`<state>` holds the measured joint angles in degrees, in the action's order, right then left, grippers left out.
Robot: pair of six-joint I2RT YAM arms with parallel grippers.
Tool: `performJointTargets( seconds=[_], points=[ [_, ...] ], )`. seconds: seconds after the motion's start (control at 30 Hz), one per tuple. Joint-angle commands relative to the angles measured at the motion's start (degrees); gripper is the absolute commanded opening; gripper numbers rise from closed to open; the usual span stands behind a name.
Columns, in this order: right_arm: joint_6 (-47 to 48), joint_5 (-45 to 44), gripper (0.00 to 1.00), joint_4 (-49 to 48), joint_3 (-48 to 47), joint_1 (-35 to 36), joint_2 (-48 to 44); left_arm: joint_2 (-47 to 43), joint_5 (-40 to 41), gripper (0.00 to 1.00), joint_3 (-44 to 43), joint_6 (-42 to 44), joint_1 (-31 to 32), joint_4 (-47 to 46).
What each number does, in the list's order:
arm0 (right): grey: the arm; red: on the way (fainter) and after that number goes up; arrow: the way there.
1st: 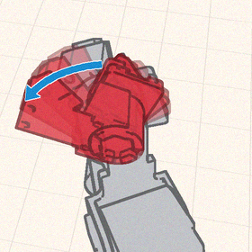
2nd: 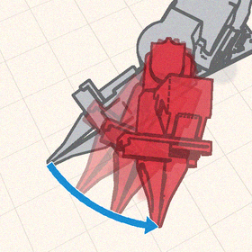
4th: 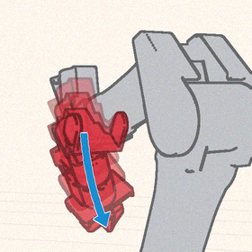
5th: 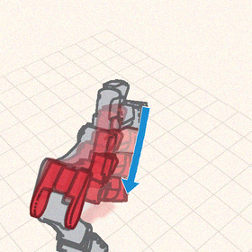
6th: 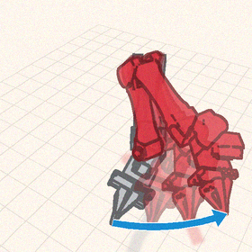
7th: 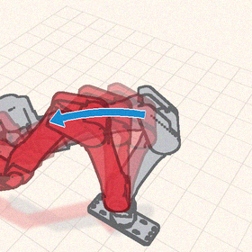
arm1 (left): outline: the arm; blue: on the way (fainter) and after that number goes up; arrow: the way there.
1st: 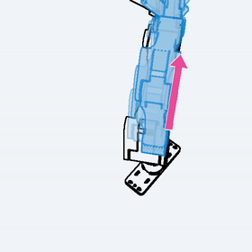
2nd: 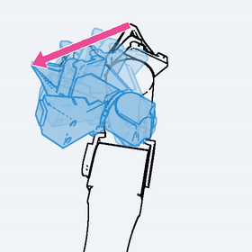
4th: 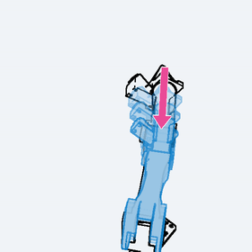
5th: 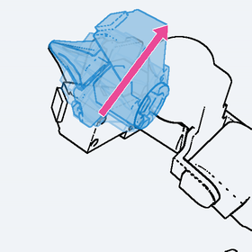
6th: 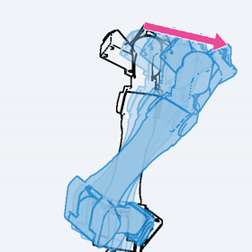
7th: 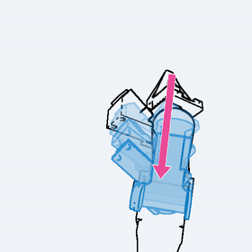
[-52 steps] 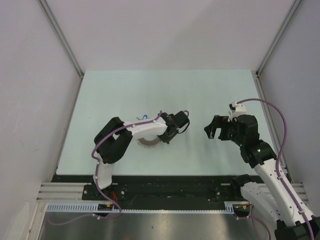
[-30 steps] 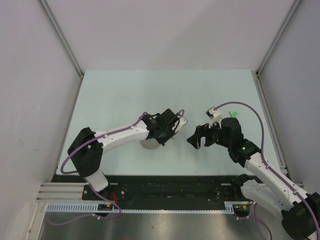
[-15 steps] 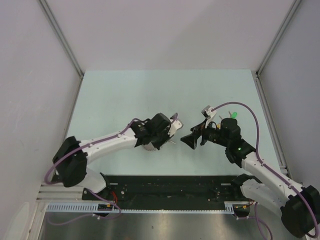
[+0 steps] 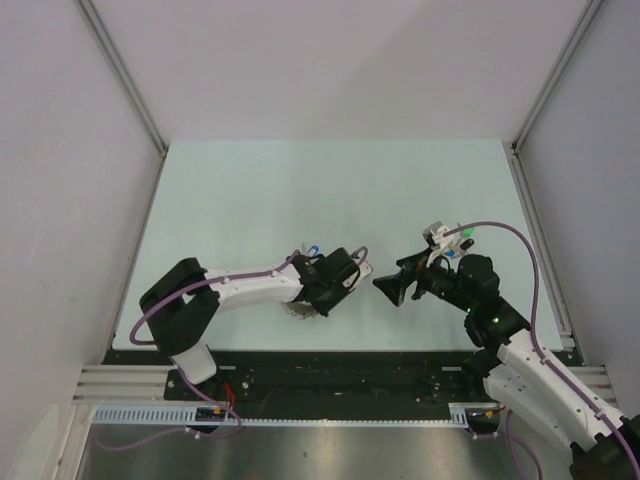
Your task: Put the keys on the keyring
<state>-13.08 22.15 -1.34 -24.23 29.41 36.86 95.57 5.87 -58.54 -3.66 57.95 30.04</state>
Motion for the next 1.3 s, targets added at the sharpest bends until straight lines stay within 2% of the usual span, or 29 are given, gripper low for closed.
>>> performJointTargets(
  seconds=[0.0,0.07,0.1,0.17,0.3,0.57,0.77,0.93,1.03,1.17,1.27],
  points=[
    [-1.4,-2.7,1.0,1.2,0.1,-0.2,-0.2,-2.5,2.4,0.37,-0.6,-4.0,0.3,-2.0],
    [-1.3,-1.9,1.0,0.7,0.1,-0.2,0.5,-3.8,4.1,0.46,-1.0,-4.8,0.3,-0.8],
    [-1.4,-1.0,1.0,0.4,0.1,-0.2,0.9,-5.6,4.5,0.47,-1.4,-4.9,0.3,-0.5],
    [-1.2,0.2,0.99,0.6,-0.9,-0.1,3.4,-8.0,6.6,0.59,-1.6,-5.0,0.1,0.0],
    [1.6,1.3,0.94,1.1,-3.2,1.8,8.9,-14.7,7.2,0.76,-1.7,-4.9,-3.2,0.9],
    [8.2,-5.5,0.89,3.9,-9.2,12.0,23.5,-30.9,5.0,0.97,0.4,-3.4,-19.4,-0.9],
    [9.7,-6.7,0.85,2.0,-12.6,15.2,31.9,-37.1,9.9,1.0,9.0,-2.0,-23.1,-7.7],
    [9.9,-4.8,0.85,-5.6,-12.8,15.2,36.7,-36.3,16.3,1.0,8.8,-1.2,-23.2,-6.8],
    [10.9,-3.4,0.82,-6.8,-13.9,15.2,40.5,-35.9,19.3,1.0,8.6,-1.7,-23.3,-6.0],
    [12.1,-1.9,0.72,-8.2,-15.1,15.3,44.2,-35.4,20.1,1.0,8.7,-2.0,-23.3,-6.0],
    [12.9,-1.8,0.68,-9.4,-15.1,15.4,46.1,-34.8,20.9,1.0,8.7,-1.9,-23.3,-5.7]
  ],
)
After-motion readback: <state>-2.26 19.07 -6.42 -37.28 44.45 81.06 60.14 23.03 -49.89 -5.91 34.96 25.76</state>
